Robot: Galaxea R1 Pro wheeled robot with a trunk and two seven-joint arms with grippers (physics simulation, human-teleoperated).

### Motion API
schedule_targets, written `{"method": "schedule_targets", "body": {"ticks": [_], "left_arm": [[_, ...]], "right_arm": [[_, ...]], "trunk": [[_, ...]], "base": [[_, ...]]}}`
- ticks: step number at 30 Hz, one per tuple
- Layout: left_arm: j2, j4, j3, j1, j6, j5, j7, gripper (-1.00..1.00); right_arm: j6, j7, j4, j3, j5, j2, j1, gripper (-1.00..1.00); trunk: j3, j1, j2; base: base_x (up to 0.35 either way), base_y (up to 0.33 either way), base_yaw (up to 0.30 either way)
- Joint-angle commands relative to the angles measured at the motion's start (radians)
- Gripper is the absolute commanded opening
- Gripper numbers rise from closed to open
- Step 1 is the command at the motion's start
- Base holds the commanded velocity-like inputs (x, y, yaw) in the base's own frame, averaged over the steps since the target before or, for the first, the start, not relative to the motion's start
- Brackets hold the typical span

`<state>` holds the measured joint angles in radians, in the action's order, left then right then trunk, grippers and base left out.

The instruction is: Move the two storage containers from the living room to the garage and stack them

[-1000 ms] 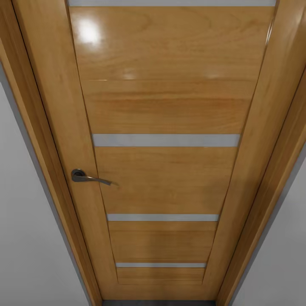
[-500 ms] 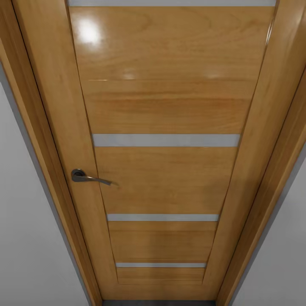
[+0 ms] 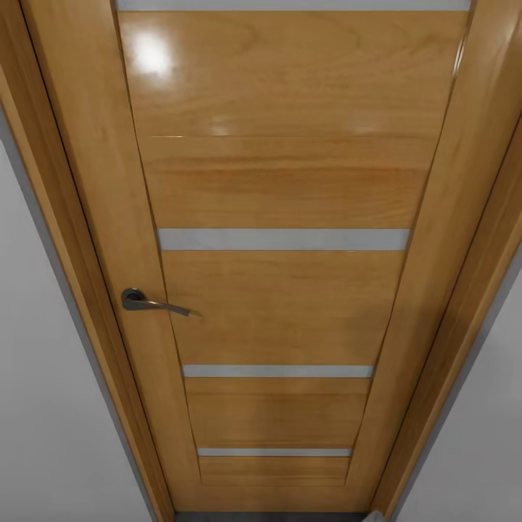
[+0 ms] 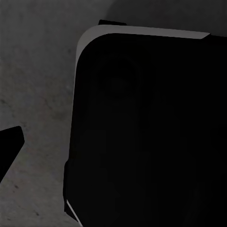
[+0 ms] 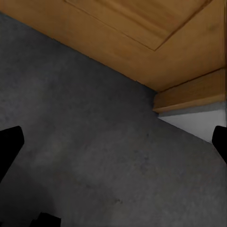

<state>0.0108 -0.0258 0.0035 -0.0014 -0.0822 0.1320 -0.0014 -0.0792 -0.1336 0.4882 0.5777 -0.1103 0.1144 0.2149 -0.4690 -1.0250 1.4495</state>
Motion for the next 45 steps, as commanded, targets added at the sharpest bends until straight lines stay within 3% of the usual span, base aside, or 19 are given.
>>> {"method": "schedule_targets", "body": {"ticks": [1,15,36,45], "left_arm": [[0.0,0.0,0.0,0.0,-0.002,0.008,0.0,1.0],[0.0,0.0,0.0,0.0,-0.002,0.008,0.0,1.0],[0.0,0.0,0.0,0.0,-0.002,0.008,0.0,1.0],[0.0,0.0,0.0,0.0,-0.002,0.008,0.0,1.0]], "right_arm": [[-0.008,-0.008,0.003,0.008,-0.017,0.001,0.01,1.0],[-0.01,-0.005,0.008,0.007,-0.032,-0.005,0.075,1.0],[-0.013,-0.007,0.05,0.007,-0.031,-0.007,0.078,1.0],[-0.055,-0.011,0.071,0.008,-0.031,-0.007,0.078,1.0]], "trunk": [[-0.001,0.0,0.001],[-0.001,0.0,0.001],[-0.001,0.0,0.001],[-0.001,0.0,0.001]], "base": [[0.0,0.0,0.0],[0.0,0.0,0.0],[0.0,0.0,0.0],[0.0,0.0,0.0]]}}
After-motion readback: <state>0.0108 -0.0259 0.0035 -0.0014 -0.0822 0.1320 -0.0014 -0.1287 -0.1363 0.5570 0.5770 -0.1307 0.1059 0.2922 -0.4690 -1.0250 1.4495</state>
